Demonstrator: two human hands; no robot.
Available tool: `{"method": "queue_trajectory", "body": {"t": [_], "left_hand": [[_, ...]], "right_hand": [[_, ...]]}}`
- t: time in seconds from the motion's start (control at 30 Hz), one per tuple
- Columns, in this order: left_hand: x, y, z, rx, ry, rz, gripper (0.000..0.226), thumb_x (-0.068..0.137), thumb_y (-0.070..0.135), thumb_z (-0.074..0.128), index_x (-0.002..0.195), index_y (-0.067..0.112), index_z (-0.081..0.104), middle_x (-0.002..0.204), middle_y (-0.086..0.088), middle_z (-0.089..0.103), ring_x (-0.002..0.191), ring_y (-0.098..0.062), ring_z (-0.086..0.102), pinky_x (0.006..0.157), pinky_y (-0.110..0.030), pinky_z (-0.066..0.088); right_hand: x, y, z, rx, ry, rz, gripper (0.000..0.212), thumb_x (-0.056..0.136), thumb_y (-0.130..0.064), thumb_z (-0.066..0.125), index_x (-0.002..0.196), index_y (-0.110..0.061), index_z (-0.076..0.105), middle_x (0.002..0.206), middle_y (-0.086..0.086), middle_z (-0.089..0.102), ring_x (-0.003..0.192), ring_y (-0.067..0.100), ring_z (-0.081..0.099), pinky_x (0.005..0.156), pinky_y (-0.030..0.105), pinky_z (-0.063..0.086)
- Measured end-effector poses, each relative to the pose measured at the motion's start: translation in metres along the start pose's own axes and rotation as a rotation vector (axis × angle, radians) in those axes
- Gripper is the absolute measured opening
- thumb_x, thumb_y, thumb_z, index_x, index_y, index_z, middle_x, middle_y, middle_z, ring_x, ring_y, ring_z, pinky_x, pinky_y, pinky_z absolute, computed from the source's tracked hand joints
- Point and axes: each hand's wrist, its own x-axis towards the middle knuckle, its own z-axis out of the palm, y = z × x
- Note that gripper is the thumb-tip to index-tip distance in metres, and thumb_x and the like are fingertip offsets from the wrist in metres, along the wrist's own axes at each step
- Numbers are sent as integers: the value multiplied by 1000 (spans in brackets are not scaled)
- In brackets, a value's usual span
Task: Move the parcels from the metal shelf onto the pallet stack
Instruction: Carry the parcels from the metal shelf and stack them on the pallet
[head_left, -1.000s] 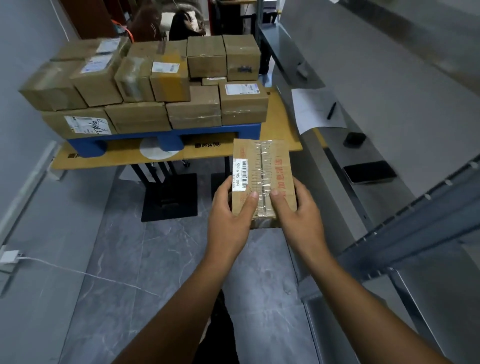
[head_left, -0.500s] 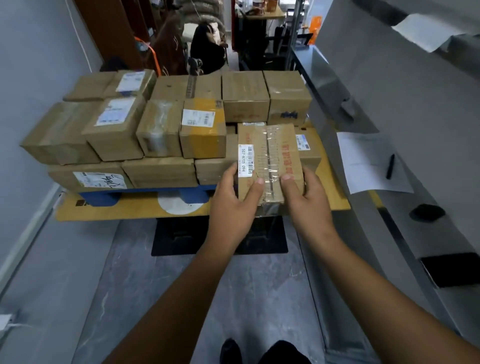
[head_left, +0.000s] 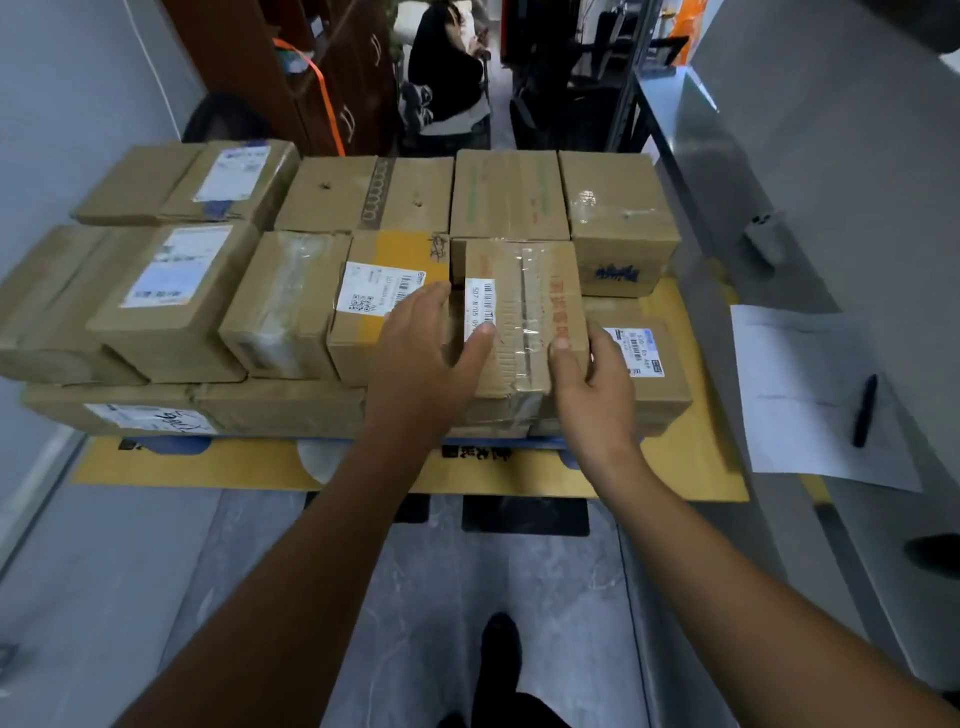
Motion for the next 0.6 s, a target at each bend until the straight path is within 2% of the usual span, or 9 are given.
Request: {"method": "queue_trajectory", "body": {"t": [0.1, 0.17, 0.23, 0.33, 0.43, 0.53, 0.6], "left_hand": [[12, -5, 9, 68, -9, 10, 24, 98, 43, 62, 114, 24, 59, 109, 5, 67, 99, -8, 59, 87, -34, 54], [14, -6, 12, 118, -44, -3, 26, 100, 46, 57, 109, 22, 59, 99, 7, 63, 91, -13, 59, 81, -41, 54], [13, -9, 14, 174, -68, -11, 38, 100, 49, 55, 118, 15, 59, 107, 2, 63, 98, -18, 58, 88, -42, 50], [11, -9, 15, 198, -70, -29, 48, 98, 49, 58, 129, 12, 58, 121, -2, 63, 110, -18, 56, 99, -37, 46], [10, -7, 14, 193, -71, -50, 54, 96, 53, 54, 134, 15, 56, 130, -1, 62, 121, -17, 53, 106, -35, 41], [8, -9, 15, 199, -74, -43, 55, 97, 52, 57, 136, 13, 57, 136, -2, 61, 130, -19, 52, 111, -35, 36], [8, -10, 14, 202, -78, -28, 54, 97, 49, 61, 137, 12, 57, 137, -4, 61, 131, -21, 52, 112, -37, 37]], "right_hand": [[17, 2, 13, -6, 16, -16, 35, 108, -34, 52, 141, -28, 60, 129, -7, 61, 123, 11, 59, 108, 44, 50], [24, 3, 21, -28, 8, -13, 35, 108, -33, 52, 141, -28, 60, 128, -6, 61, 120, 11, 59, 107, 44, 49], [29, 5, 25, -51, -10, -4, 36, 108, -31, 51, 143, -26, 59, 129, -3, 63, 121, 14, 60, 107, 45, 49], [34, 8, 28, -67, -12, 33, 40, 109, -24, 48, 147, -22, 56, 134, -1, 64, 125, 17, 60, 109, 45, 49], [38, 9, 31, -100, 12, 32, 41, 109, -19, 46, 149, -20, 53, 137, -2, 61, 126, 14, 57, 110, 35, 47], [40, 8, 37, -142, 42, 12, 39, 110, -19, 45, 149, -18, 52, 140, -3, 57, 124, 6, 52, 103, 19, 40], [43, 8, 39, -148, 52, 14, 40, 110, -20, 45, 149, -19, 51, 139, -3, 56, 123, 6, 51, 105, 21, 41]]}}
